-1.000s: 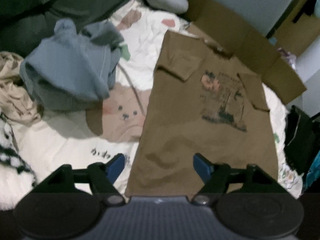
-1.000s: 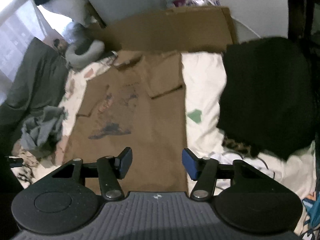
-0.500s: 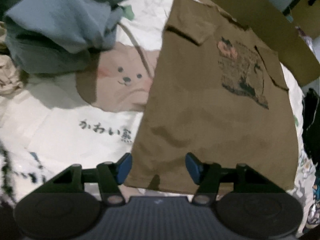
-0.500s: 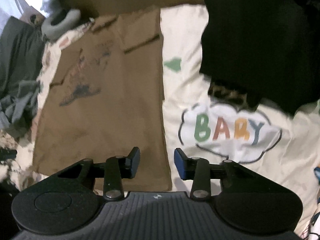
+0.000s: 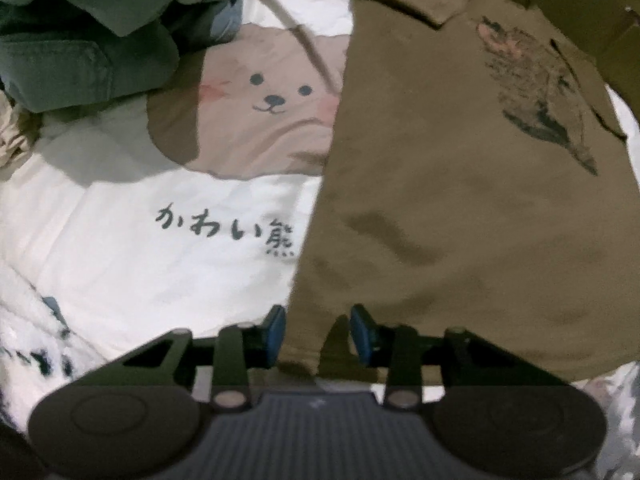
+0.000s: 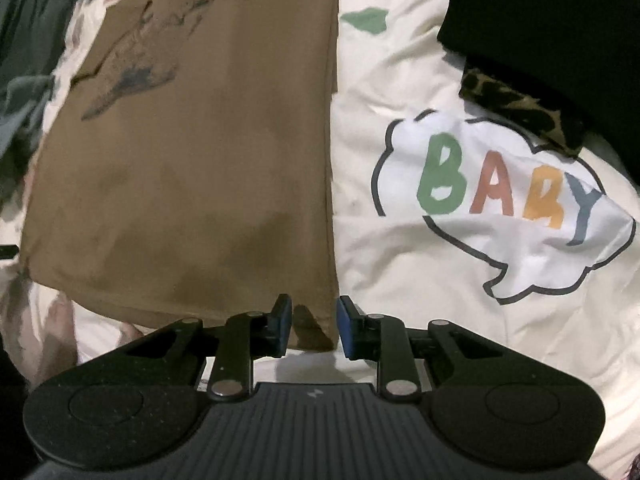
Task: Fold clothes
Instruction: 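Lower both grippers to the shirt hem and close them on it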
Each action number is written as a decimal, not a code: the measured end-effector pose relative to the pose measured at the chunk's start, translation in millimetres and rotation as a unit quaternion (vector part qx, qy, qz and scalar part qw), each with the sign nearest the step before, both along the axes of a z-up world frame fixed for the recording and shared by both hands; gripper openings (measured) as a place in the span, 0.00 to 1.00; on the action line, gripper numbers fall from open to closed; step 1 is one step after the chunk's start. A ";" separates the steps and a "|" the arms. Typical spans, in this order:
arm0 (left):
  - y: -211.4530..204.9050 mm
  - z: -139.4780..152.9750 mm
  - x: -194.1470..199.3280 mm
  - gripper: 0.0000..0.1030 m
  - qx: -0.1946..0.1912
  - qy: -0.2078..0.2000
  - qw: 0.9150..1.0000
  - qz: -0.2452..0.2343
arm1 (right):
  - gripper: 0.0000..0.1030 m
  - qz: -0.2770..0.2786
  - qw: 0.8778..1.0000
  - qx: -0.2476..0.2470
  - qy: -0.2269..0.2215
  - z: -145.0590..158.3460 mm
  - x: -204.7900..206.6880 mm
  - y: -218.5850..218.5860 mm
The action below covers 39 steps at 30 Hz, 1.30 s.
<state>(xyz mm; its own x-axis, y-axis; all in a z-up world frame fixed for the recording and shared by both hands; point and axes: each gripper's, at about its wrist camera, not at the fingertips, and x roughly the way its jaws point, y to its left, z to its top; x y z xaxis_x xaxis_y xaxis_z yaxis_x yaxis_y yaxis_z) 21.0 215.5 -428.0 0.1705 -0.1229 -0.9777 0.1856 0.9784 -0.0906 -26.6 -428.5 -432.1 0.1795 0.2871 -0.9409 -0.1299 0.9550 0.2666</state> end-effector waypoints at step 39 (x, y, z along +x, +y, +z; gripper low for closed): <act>18.1 -12.4 -4.4 0.19 -0.008 0.027 1.000 0.002 | 0.20 -0.009 0.999 0.035 0.034 -17.0 12.7 -0.4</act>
<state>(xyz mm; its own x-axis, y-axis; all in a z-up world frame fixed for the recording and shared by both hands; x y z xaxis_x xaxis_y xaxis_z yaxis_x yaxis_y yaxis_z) 16.6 233.6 -440.5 0.1181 -0.1379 -0.9834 0.1770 0.9774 -0.1158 -14.0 -428.9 -449.1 0.1225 0.3505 -0.9285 -0.0918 0.9355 0.3411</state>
